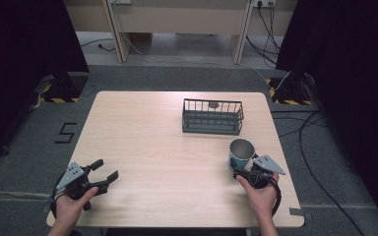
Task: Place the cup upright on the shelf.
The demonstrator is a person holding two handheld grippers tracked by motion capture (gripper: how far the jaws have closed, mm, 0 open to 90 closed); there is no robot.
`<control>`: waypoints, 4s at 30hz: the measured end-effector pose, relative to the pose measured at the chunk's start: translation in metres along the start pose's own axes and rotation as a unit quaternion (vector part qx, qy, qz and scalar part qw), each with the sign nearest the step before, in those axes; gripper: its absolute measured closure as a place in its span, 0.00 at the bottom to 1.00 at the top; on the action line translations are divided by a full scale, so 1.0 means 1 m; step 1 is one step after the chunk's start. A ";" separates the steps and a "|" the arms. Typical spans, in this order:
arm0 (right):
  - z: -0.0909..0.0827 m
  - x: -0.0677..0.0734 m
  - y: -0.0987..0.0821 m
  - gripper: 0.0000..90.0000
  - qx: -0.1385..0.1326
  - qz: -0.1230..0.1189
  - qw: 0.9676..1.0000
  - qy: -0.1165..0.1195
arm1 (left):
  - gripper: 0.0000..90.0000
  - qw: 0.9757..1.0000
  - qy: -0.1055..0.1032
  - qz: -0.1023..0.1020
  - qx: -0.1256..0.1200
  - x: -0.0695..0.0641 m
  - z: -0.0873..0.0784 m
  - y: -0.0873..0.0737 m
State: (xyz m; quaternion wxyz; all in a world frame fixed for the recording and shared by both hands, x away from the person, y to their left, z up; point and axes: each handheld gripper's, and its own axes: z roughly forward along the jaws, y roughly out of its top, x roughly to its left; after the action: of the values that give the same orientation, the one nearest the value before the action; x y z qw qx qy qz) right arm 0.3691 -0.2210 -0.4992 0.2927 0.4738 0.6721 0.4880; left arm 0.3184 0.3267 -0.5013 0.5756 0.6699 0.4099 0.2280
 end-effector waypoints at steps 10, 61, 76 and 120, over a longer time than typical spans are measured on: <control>0.012 -0.001 -0.001 0.15 0.003 -0.008 1.000 -0.003 | 0.18 1.000 -0.001 0.001 0.000 0.000 0.000 0.000; 0.003 0.002 0.028 0.20 -0.054 -0.011 0.998 -0.004 | 0.19 1.000 -0.002 0.000 0.001 -0.001 0.000 0.000; 0.009 0.006 0.046 0.20 -0.062 -0.019 0.998 0.000 | 0.18 1.000 -0.002 0.000 0.001 -0.001 0.001 0.000; 0.036 0.011 0.089 0.20 -0.091 -0.022 0.996 -0.003 | 0.18 1.000 -0.004 0.000 0.000 -0.001 0.000 0.000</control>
State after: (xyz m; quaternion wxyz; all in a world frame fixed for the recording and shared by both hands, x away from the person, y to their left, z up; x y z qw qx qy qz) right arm 0.4268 -0.1909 -0.4278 0.3475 0.4319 0.6345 0.5386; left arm 0.3179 0.3263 -0.5010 0.5771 0.6707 0.4075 0.2260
